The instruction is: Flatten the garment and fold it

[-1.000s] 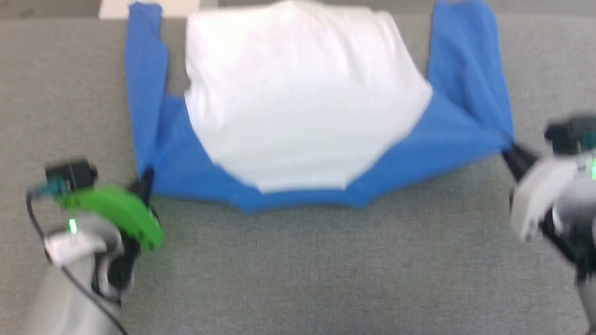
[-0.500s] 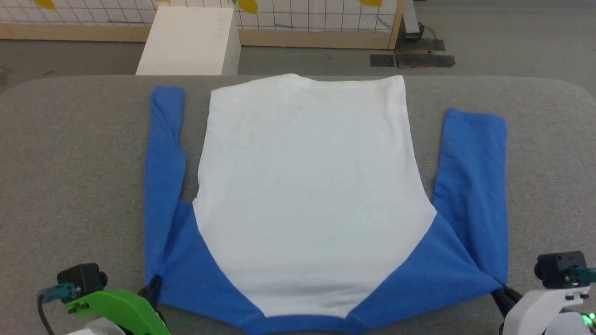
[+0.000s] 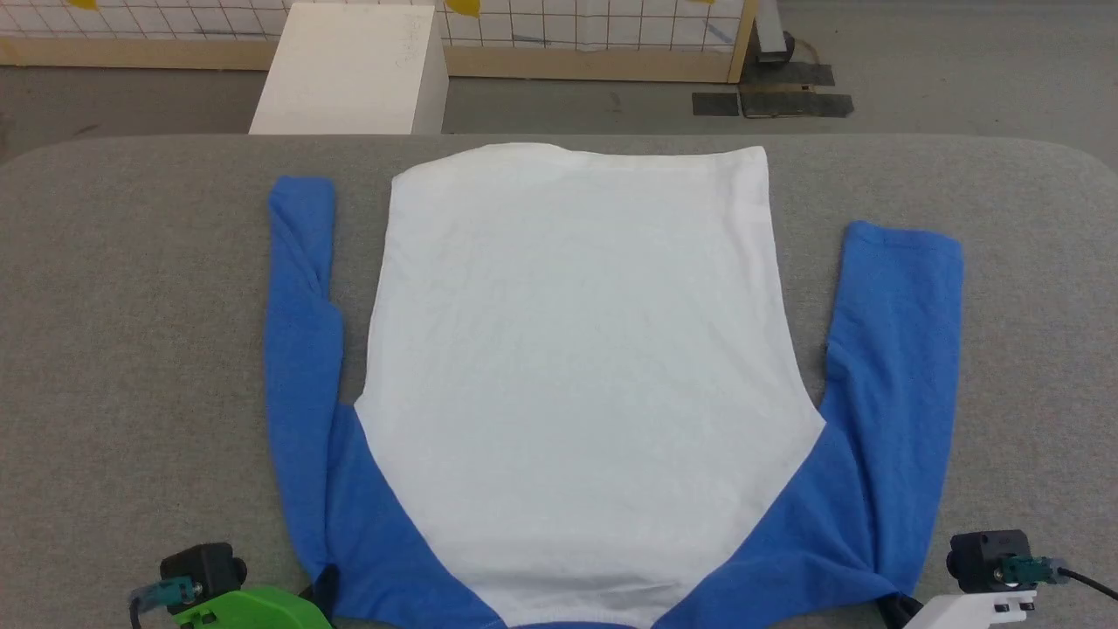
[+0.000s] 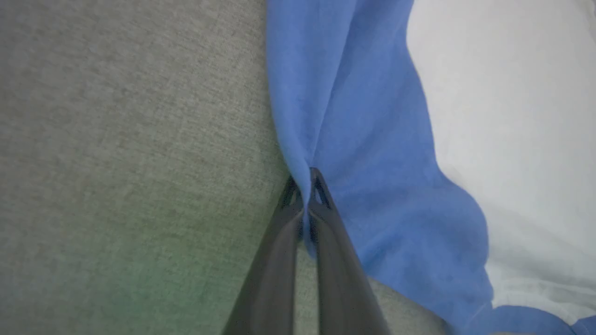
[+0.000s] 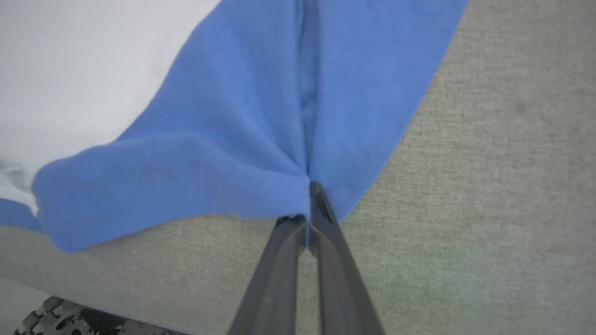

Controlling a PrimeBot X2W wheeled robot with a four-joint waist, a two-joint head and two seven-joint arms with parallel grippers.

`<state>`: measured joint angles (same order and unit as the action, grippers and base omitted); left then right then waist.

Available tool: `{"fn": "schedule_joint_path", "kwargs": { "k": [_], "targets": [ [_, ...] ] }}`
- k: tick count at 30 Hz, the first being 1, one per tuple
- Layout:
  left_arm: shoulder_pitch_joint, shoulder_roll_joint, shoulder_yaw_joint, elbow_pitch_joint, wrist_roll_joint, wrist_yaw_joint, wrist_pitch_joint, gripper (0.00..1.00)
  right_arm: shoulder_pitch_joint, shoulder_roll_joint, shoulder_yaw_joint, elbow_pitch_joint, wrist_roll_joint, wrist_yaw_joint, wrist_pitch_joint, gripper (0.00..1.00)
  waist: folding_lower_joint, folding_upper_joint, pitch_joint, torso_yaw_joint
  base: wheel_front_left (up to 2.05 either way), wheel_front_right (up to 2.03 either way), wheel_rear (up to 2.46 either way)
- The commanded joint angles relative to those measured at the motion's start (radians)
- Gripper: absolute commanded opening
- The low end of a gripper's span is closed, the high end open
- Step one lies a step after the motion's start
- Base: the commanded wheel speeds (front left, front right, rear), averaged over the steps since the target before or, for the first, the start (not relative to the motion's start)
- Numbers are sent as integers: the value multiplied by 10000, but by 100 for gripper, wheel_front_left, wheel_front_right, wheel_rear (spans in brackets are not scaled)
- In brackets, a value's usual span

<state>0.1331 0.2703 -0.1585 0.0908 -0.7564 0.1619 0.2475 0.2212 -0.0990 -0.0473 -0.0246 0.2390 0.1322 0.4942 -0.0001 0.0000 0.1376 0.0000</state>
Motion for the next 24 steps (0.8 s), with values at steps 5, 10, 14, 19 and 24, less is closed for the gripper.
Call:
{"fn": "schedule_joint_path", "kwargs": {
  "k": [5,10,14,19,24],
  "targets": [
    [-313,-92,166,388,215,-129,-791,100,-130,-46,-127,385,-35,-15,-653,100,1,0,-125,-4,0,0,0],
    [-124,-50,503,-43,168,-103,-1310,100,252,-193,-759,-3,-73,-15,-1032,100,1,0,-280,-30,0,0,0],
    [97,184,752,-827,376,76,-1611,100,388,-282,-1425,-386,-37,-15,-1706,100,1,0,-322,-108,0,0,0],
    [-205,518,1008,-1549,797,216,-2063,100,31,51,-1711,-1305,-16,-15,-2910,100,1,0,-155,-330,0,0,0],
    [-1623,1192,987,-1414,1385,-46,-2247,100,-551,277,-1254,-1776,-110,-15,-4202,100,1,0,394,-567,0,0,0]
  ]
}}
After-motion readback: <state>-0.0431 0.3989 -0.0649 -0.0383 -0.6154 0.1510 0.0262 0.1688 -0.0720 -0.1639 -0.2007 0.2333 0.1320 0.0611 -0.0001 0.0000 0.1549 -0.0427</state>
